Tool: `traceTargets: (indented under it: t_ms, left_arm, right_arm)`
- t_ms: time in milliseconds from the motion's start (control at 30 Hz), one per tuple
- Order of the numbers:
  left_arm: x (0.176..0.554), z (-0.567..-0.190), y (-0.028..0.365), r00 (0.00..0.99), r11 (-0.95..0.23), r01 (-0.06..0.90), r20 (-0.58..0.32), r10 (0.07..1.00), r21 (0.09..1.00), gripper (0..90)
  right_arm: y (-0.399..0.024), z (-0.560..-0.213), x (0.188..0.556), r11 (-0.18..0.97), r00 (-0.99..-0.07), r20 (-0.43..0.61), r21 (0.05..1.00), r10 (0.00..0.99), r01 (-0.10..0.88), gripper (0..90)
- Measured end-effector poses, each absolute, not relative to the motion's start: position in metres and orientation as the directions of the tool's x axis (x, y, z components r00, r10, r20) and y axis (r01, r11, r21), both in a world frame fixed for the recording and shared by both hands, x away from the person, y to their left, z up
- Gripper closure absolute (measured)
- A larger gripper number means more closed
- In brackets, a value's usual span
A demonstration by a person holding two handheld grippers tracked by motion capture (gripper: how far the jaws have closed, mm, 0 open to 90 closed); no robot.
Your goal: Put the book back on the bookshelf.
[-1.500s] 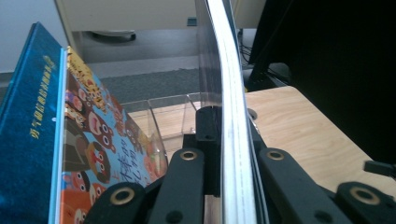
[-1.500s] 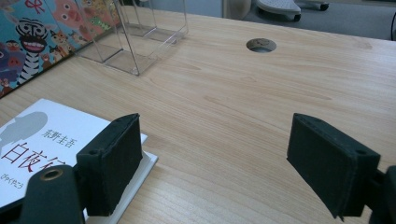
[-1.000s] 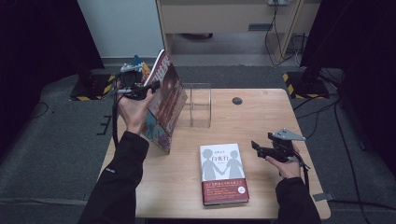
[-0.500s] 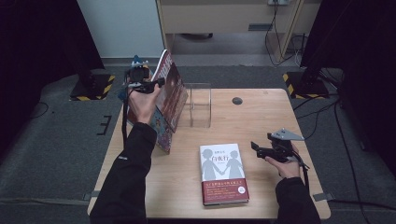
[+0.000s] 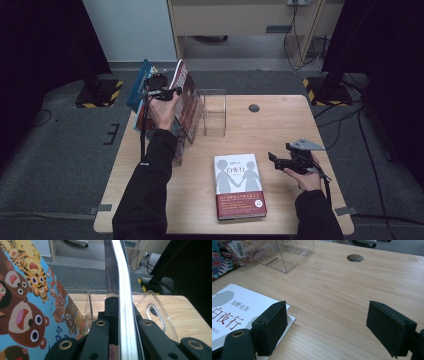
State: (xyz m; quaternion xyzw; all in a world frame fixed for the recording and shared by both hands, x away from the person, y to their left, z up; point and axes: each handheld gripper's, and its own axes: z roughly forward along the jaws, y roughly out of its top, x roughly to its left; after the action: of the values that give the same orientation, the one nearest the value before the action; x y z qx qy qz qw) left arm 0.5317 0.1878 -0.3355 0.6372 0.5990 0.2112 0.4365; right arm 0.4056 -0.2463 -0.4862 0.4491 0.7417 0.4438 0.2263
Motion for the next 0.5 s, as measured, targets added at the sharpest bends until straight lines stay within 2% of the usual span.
traceTargets:
  t_ms: [500]
  left_arm:
    - [0.535,-0.341,0.198,0.163,0.117,0.571,-0.252,0.954,0.812,83.2]
  right_arm:
    - [-0.243,-0.487,0.406,0.21,-0.501,0.058,0.861,0.864,0.462,17.0]
